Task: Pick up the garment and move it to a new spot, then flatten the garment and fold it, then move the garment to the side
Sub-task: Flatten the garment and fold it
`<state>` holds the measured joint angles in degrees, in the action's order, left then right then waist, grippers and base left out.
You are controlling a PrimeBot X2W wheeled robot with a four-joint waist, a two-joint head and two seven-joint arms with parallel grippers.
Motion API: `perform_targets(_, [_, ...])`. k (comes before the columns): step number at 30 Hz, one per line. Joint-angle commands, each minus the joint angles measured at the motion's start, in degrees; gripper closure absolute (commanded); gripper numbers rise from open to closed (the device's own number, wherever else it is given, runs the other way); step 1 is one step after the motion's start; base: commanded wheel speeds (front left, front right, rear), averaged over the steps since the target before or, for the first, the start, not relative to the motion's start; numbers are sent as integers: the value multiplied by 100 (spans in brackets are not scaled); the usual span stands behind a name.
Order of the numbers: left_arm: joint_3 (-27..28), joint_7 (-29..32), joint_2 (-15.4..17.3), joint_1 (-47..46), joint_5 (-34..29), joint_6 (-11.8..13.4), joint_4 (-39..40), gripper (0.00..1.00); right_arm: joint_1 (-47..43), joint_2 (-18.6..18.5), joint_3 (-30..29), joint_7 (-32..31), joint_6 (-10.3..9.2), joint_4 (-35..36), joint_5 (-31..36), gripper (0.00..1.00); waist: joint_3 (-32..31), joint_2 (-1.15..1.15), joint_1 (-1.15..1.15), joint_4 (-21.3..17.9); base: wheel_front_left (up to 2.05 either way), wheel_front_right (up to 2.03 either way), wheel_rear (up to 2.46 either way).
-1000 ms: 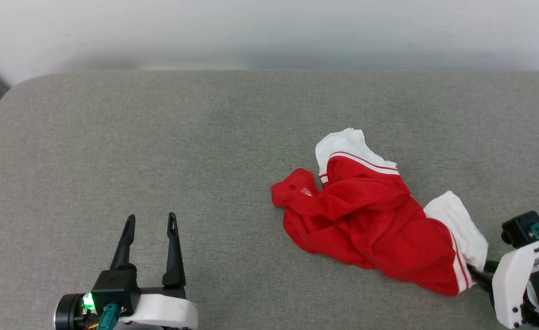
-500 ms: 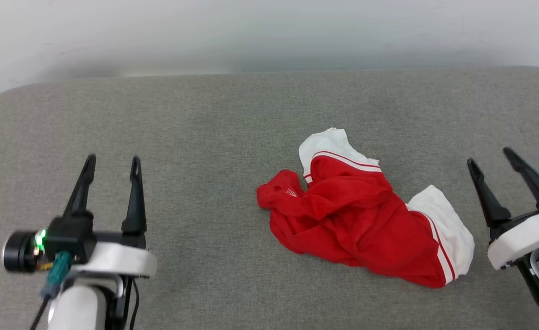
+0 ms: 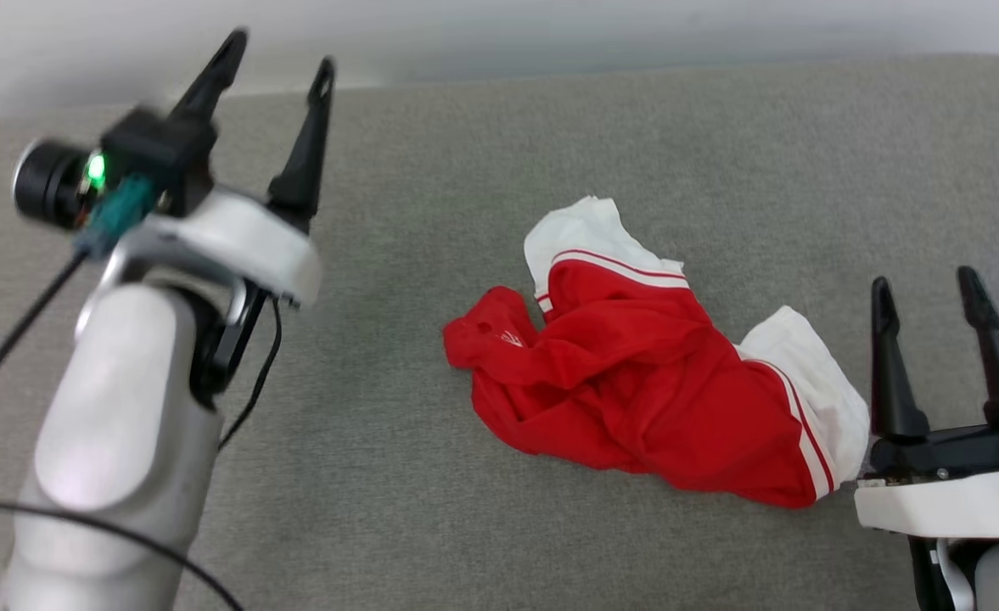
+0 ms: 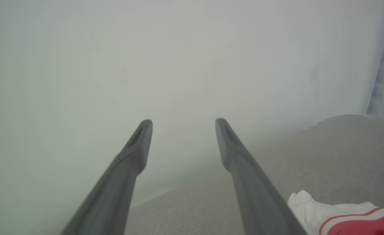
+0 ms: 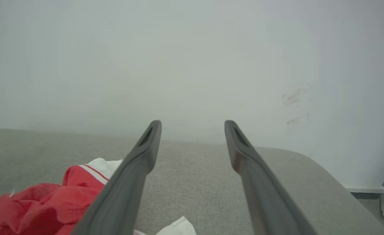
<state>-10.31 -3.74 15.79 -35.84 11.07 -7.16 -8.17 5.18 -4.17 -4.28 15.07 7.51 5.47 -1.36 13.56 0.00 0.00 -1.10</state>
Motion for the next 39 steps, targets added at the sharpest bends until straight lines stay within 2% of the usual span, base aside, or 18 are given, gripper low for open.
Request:
perform_targets(1, [-289,296,119,-433,153,-18,-107,0,-65,67,-40,11,-4,226,38,0,224,0,0,-150,0,0,0])
perform_targets(7, [-1654,1664,633,-1800,1076,-22,-430,0,6,136,-2,12,-4,518,-74,0,629,0,0,-410,0,0,0])
perform_targets(13, [-2937,2976,952,-3090,2327,-22,-757,0,175,136,44,13,-4,671,-192,0,1069,0,0,-694,0,0,0])
perform_targets(15, [-3264,3372,1020,-3471,2722,-23,-829,0,266,136,90,13,-4,775,-174,0,1242,0,0,-806,0,0,0])
perform_targets(16, [-3264,3372,1020,-3471,2722,-23,-829,0,266,136,90,13,-4,775,-174,0,1242,0,0,-806,0,0,0])
perform_targets(25, [-4765,5018,1383,-4746,4037,-23,-1132,0,641,136,194,13,-4,893,-192,0,1912,0,0,-1214,0,0,0])
perform_targets(28, [-5224,5362,1444,-4979,4231,-24,-1221,0,740,136,277,13,-4,862,-218,0,2059,0,0,-1316,0,0,0])
perform_targets(29, [-5801,5589,1521,-5152,4301,-24,-1219,0,815,135,369,12,-4,848,-174,0,2168,0,0,-1401,0,0,0])
perform_targets(30, [-5933,5641,1534,-5176,4364,-24,-1219,0,826,135,383,12,-4,833,-181,0,2199,0,0,-1427,0,0,0])
perform_targets(37, [-6348,6104,1637,-4961,4265,-25,-946,0,912,136,369,13,-4,778,-143,0,2335,0,0,-1513,0,0,0])
perform_targets(38, [-6360,6176,1661,-4894,4202,-26,-895,37,928,136,369,13,-4,774,-136,0,2342,0,0,-1518,0,0,0])
perform_targets(39, [-6369,6206,1683,-4842,4162,-30,-841,87,943,136,366,14,-4,766,-127,0,2345,0,0,-1517,0,0,0])
